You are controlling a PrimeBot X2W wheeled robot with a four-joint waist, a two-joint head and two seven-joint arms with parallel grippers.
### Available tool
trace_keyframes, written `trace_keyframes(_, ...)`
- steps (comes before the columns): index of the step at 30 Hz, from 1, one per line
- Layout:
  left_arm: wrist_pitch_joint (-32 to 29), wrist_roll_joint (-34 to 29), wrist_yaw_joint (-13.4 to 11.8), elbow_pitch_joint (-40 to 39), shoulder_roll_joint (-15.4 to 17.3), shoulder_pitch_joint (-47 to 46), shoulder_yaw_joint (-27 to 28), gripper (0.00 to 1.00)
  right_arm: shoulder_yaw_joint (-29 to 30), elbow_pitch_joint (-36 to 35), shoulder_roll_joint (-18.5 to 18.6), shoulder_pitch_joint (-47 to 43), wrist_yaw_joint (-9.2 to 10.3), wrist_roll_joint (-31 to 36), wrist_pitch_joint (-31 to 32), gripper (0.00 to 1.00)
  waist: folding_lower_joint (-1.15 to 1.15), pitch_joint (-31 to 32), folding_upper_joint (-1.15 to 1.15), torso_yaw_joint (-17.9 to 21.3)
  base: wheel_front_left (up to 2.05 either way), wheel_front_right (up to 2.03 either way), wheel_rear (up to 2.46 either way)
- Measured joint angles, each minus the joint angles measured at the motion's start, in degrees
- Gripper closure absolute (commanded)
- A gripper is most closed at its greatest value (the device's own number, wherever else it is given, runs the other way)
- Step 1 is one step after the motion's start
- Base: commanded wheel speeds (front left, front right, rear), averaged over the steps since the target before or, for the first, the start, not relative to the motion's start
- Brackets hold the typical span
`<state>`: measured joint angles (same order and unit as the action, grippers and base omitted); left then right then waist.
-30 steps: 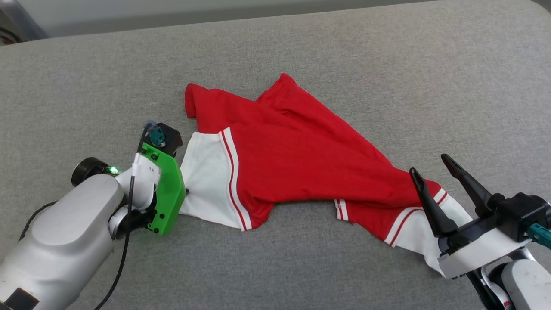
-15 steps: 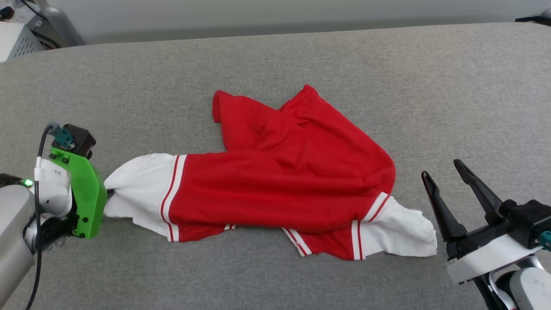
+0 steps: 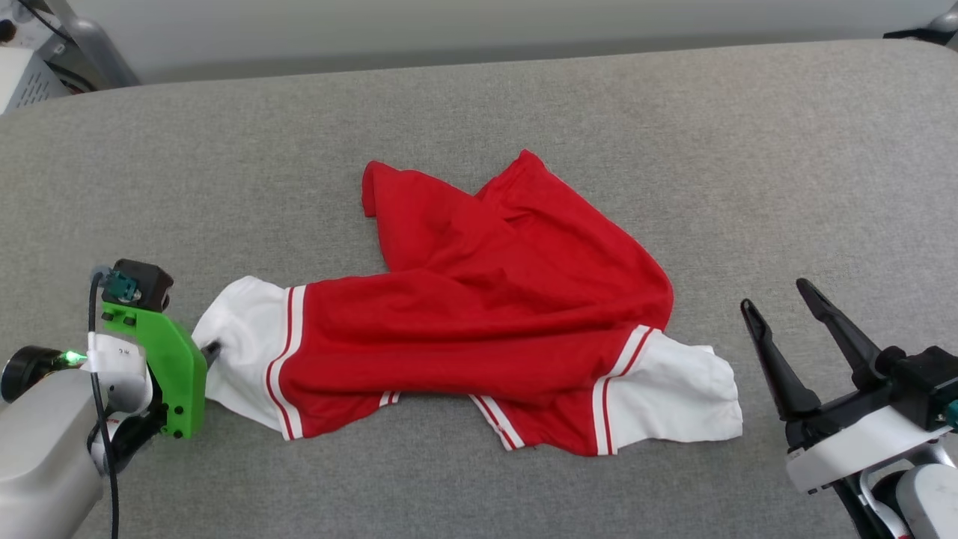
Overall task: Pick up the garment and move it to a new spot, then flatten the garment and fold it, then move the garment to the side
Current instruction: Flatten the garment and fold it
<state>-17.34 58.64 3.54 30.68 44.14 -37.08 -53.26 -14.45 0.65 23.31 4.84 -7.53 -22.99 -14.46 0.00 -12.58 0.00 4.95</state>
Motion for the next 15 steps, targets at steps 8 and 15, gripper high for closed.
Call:
trace_keyframes(8, 21.2, -4.0, -7.4, -5.0, -1.3, 1.9, 5.3, 0.0, 3.5, -0.8, 3.4, 0.2, 0.0, -0.4, 0.0, 0.0, 0.0, 3.5, 0.0, -1.8, 0.0, 0.0, 0.0)
trace_keyframes(15, 31.7, -8.3, -17.3, -15.2, -2.3, 8.8, 10.0, 0.0, 4.7, -3.0, 8.5, 6.7, 0.0, -0.5, 2.4, 0.0, 0.0, 5.2, 0.0, -5.1, 0.0, 0.0, 0.0)
